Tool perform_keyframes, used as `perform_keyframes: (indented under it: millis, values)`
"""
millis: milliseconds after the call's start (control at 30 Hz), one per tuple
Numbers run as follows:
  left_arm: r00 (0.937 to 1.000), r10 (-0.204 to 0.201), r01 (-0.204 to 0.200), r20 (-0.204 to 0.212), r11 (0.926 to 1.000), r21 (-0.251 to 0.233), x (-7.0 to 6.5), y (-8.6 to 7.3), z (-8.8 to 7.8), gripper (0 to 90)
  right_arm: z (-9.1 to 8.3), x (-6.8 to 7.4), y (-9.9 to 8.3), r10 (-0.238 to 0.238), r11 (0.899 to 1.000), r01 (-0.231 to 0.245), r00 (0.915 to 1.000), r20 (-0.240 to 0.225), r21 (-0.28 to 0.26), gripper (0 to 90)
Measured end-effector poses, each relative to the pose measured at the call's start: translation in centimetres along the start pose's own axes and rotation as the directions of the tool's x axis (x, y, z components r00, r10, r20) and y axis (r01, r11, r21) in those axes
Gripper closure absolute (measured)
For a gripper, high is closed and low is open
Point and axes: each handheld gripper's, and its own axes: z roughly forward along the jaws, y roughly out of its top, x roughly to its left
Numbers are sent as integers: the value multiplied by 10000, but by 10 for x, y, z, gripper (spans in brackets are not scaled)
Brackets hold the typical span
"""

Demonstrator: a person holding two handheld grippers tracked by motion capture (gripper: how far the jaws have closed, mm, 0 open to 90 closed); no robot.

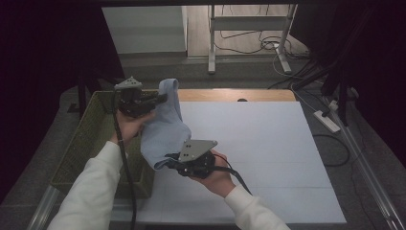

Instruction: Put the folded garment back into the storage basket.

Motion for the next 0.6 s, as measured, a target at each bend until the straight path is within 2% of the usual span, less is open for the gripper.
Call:
perform_keyframes:
  millis: [600]
  values:
    - [9990,-168,163,-418,9998,-129,19,-4,-24,796,24,0,19,-172,9999,172,9994,-291,12,767]
